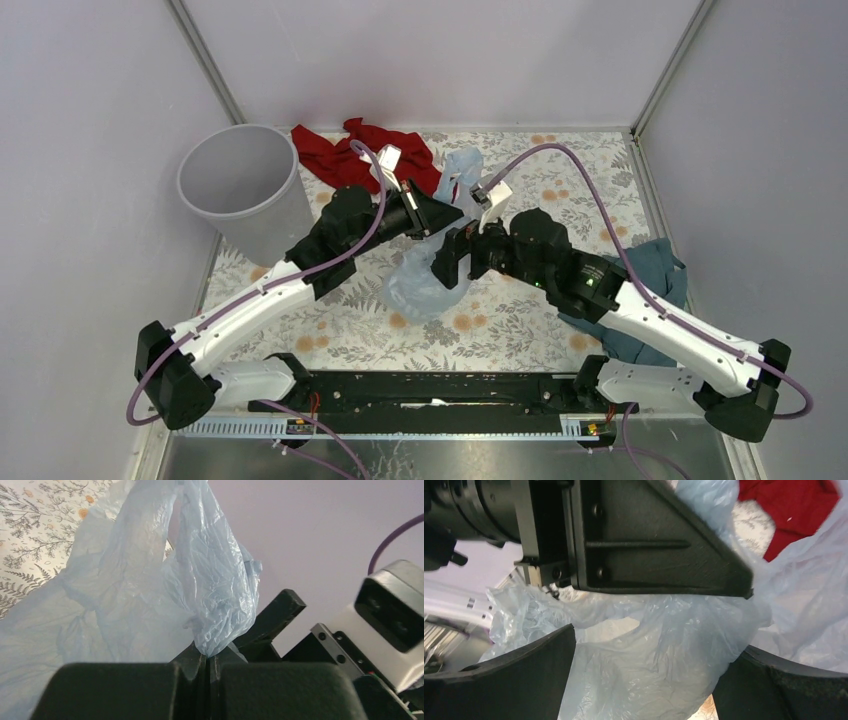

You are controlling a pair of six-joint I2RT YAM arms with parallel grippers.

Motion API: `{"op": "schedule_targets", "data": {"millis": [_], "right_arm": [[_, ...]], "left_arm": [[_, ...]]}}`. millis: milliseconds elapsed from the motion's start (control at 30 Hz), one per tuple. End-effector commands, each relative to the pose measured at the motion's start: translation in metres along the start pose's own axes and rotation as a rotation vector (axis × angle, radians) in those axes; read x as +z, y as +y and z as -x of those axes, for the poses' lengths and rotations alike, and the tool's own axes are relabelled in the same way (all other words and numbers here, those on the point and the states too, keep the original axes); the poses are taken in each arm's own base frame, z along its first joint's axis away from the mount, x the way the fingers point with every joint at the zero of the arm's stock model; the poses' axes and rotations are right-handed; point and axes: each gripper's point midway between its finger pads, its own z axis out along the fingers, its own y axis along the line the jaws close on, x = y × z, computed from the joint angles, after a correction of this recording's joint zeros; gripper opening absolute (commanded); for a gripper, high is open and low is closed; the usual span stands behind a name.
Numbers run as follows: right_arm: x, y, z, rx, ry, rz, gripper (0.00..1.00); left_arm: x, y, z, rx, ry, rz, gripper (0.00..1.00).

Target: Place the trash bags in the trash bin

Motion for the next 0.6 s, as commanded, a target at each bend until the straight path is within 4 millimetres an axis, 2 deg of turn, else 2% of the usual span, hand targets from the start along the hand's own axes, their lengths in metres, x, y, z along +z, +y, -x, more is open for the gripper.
{"op": "schedule_targets", "data": {"millis": [0, 200, 300, 333, 433, 500, 533, 567], "right_arm": [[-0.001, -0.009, 0.058, 0.020, -0.236, -0.132, 1.00], [0.022, -0.014, 0.068, 0.058, -0.347, -0.162, 0.99], [0.029, -0.017, 0.071, 0.048, -0.372, -0.170, 0.89], [0.031, -0.017, 0.071, 0.046, -0.382, -0.166, 0.84], [0.037, -0.020, 0.066, 0.047, -0.388, -0.168, 0.58], [0.037, -0.022, 0.064, 0.055, -0.406, -0.169, 0.44], [0.036, -0.023, 0.064, 0.056, -0.415, -0.171, 0.35], [0.035, -0.025, 0.064, 0.059, -0.426, -0.180, 0.26]], "left_arm": [[0.001, -0.017, 0.022, 0.034, -0.073, -0.035, 0.00], [0.005, -0.020, 0.017, -0.010, -0.059, -0.074, 0.00], [0.004, -0.024, 0.018, -0.016, -0.060, -0.088, 0.00], [0.003, -0.026, 0.018, -0.018, -0.062, -0.092, 0.00], [0.000, -0.030, 0.021, -0.014, -0.072, -0.101, 0.00], [-0.001, -0.032, 0.023, -0.004, -0.073, -0.106, 0.00], [-0.002, -0.033, 0.022, 0.000, -0.066, -0.110, 0.04], [-0.003, -0.036, 0.022, 0.008, -0.061, -0.118, 0.13]]}}
